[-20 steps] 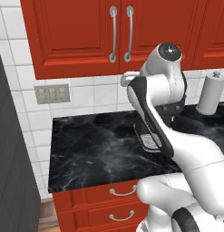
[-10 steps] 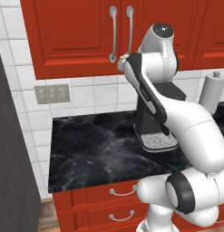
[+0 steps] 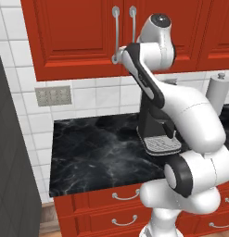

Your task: Move the bowls from the cabinet to the plates on the dining table.

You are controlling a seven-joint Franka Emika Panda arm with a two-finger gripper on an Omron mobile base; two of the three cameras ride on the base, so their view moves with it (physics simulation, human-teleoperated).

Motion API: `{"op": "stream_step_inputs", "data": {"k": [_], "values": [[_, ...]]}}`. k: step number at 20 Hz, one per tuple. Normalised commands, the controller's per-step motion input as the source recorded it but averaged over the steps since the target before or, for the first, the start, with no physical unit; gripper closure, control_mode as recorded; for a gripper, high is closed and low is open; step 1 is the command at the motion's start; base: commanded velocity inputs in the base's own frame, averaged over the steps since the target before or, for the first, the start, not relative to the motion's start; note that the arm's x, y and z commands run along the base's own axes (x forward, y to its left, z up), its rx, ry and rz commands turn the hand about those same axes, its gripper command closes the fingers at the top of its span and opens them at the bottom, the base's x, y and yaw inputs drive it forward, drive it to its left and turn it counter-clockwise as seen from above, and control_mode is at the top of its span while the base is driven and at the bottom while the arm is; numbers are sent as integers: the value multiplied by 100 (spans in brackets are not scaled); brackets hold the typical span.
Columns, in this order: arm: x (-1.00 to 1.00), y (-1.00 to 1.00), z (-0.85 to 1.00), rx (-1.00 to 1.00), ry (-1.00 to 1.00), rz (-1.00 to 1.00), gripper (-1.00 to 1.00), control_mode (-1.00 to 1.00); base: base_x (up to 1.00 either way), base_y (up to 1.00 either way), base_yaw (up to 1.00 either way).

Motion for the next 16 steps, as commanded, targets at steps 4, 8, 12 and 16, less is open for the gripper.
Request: {"op": "stream_step_inputs", "data": {"k": [4,8,12,16], "values": [[11,8,30,0,0,2,-100,-100,0,0,0],[26,1,4,0,0,1,-100,-100,0,0,0],[33,2,0,0,0,0,-100,-100,0,0,0],[35,2,8,0,0,0,-100,-100,0,0,0]]}}
